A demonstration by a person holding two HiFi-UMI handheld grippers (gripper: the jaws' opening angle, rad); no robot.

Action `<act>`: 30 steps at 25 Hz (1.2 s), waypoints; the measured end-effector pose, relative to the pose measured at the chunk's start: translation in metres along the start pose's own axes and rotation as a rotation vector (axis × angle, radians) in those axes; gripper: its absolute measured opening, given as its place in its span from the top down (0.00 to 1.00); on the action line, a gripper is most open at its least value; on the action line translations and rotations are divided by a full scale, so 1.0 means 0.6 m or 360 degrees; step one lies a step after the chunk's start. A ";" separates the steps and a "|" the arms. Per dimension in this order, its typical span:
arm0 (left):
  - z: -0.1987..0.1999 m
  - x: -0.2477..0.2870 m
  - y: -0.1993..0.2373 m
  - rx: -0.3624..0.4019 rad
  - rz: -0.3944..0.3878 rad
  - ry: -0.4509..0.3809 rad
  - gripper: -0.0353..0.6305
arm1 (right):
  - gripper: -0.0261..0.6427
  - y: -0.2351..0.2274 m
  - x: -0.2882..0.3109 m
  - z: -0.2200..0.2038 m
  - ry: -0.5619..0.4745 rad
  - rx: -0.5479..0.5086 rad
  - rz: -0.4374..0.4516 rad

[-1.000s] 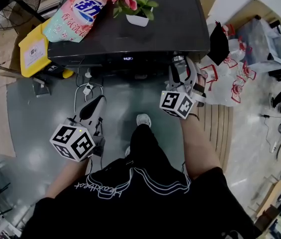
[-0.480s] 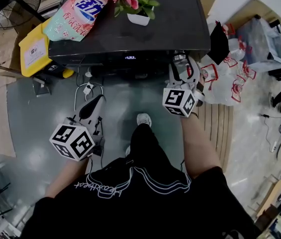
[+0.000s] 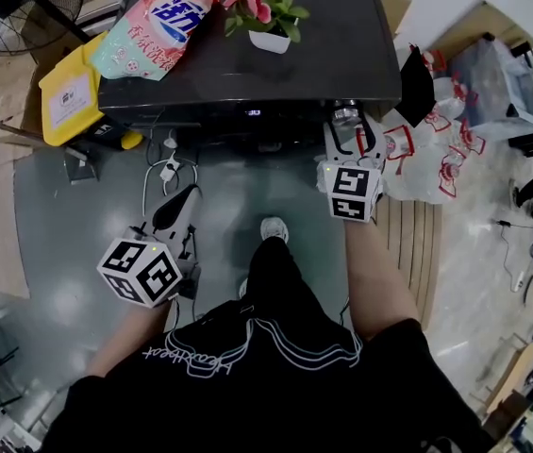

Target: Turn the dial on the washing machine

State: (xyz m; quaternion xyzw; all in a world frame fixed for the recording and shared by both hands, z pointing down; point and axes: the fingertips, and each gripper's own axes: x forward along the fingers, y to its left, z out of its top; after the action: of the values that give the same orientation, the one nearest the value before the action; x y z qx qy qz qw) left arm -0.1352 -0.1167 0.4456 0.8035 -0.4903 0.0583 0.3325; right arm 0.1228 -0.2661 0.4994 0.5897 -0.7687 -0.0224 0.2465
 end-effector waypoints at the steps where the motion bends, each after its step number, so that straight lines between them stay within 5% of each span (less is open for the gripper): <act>1: 0.001 -0.001 0.001 -0.0001 0.0002 -0.0002 0.94 | 0.54 -0.001 0.000 0.000 -0.0002 0.0084 0.0014; 16: -0.009 -0.021 0.003 -0.0018 -0.0023 -0.0001 0.94 | 0.50 -0.008 -0.009 -0.003 0.0053 0.0295 0.0058; 25: -0.016 -0.047 -0.021 -0.0057 -0.0111 -0.0026 0.94 | 0.56 0.067 -0.135 0.080 -0.0008 0.0373 0.0460; 30: 0.010 -0.082 -0.082 0.0051 -0.0283 -0.0053 0.94 | 0.65 0.114 -0.255 0.156 -0.0153 0.0610 0.0689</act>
State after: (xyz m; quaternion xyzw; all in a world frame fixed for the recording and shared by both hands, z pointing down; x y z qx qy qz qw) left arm -0.1211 -0.0688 0.3970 0.8499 -0.4216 0.0229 0.3153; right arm 0.0517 -0.1291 0.3853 0.4461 -0.8777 0.1484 0.0930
